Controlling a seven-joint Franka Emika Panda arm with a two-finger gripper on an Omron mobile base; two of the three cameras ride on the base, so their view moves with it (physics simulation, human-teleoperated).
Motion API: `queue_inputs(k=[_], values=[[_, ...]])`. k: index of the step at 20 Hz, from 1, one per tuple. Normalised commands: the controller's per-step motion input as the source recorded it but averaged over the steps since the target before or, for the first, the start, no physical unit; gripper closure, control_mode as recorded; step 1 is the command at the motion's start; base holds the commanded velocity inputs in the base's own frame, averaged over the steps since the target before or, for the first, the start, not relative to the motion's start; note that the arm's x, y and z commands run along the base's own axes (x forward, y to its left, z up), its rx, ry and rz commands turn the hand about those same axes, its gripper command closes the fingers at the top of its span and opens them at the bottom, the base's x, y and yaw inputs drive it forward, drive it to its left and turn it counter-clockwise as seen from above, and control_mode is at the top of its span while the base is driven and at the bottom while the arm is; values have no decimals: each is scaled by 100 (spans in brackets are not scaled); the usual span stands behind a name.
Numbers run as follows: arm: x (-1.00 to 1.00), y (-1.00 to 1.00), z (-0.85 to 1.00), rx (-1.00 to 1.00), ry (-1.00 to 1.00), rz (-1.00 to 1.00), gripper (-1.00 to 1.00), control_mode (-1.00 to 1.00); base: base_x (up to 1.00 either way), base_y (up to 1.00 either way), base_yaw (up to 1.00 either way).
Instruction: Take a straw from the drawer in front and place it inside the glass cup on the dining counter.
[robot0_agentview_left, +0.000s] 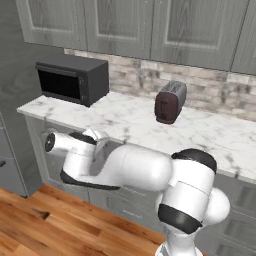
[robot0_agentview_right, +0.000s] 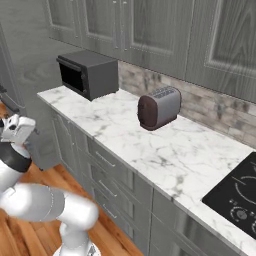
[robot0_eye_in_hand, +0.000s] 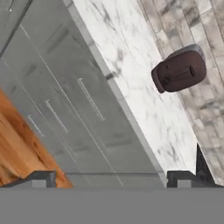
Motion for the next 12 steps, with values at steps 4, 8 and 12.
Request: queue_inputs(k=[4,8,12], values=[[63,0,-67,-29,-11,-1,-100,-100,0,0,0],[65,-1,-71,-25,-12,-1,-100,-100,0,0,0],[44,-1,-75,-21,-7,-2,-100,-100,0,0,0]])
